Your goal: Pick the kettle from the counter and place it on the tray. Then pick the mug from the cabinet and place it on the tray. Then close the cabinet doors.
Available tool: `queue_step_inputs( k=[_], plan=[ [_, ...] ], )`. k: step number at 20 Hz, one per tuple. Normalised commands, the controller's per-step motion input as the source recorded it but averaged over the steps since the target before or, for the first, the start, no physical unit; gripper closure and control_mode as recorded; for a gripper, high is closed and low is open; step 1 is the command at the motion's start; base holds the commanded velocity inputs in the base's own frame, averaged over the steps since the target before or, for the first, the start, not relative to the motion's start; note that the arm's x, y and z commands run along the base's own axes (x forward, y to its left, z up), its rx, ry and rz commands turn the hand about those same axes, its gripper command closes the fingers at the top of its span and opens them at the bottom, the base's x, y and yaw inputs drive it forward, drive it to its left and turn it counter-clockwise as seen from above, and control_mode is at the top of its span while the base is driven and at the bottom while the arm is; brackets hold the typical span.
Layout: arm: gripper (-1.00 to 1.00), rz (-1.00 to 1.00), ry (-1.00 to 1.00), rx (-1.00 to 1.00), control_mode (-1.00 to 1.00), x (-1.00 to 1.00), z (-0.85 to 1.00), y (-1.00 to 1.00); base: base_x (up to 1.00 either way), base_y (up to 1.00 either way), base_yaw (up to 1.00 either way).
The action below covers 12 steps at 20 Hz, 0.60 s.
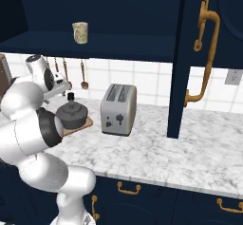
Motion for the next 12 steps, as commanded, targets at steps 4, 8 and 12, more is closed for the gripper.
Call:
queue_step_inputs(
  k=[4,8,12],
  plan=[
    [-1.00,-0.20,-0.28,0.11,-1.00,-0.25,0.65,0.00,0.00,0.00,0.00],
    [-1.00,-0.28,-0.18,0.09,-1.00,-0.74,0.80,-0.08,0.00,0.00,0.00],
    [-1.00,-0.40,-0.03,0.13,-1.00,-0.61,0.99,-0.29,0.00,0.00,0.00]
  ],
)
